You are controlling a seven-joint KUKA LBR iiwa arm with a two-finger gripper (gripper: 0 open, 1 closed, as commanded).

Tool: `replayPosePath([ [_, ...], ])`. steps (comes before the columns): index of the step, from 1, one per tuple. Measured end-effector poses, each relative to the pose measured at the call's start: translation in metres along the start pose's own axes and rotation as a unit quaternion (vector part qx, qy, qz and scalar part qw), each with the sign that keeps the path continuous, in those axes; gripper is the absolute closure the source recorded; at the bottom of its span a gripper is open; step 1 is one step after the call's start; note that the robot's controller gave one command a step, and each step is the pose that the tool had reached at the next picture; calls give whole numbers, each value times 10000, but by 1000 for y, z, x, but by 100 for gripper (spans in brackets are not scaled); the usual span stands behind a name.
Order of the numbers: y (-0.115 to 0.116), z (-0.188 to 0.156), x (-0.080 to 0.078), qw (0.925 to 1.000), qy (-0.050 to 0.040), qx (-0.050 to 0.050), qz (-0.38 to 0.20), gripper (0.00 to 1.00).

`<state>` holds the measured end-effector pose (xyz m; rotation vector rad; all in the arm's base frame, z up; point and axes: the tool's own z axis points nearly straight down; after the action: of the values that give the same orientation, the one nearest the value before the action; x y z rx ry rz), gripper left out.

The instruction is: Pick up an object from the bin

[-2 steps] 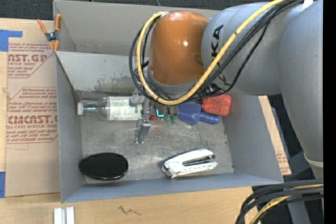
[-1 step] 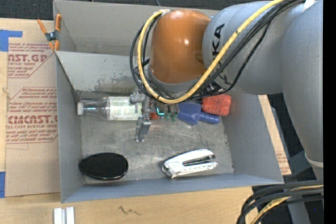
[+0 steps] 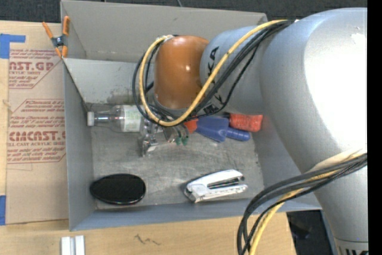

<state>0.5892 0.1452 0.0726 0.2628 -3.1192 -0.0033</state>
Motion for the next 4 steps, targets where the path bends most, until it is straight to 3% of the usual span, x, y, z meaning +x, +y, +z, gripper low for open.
replayPosePath([
  [1, 2, 7, 12, 9996, 266, 3, -30, 0],
  [3, 5, -5, 14, 9996, 217, -7, 191, 0],
  [4, 30, -14, 4, 9986, 173, 24, 491, 0],
])
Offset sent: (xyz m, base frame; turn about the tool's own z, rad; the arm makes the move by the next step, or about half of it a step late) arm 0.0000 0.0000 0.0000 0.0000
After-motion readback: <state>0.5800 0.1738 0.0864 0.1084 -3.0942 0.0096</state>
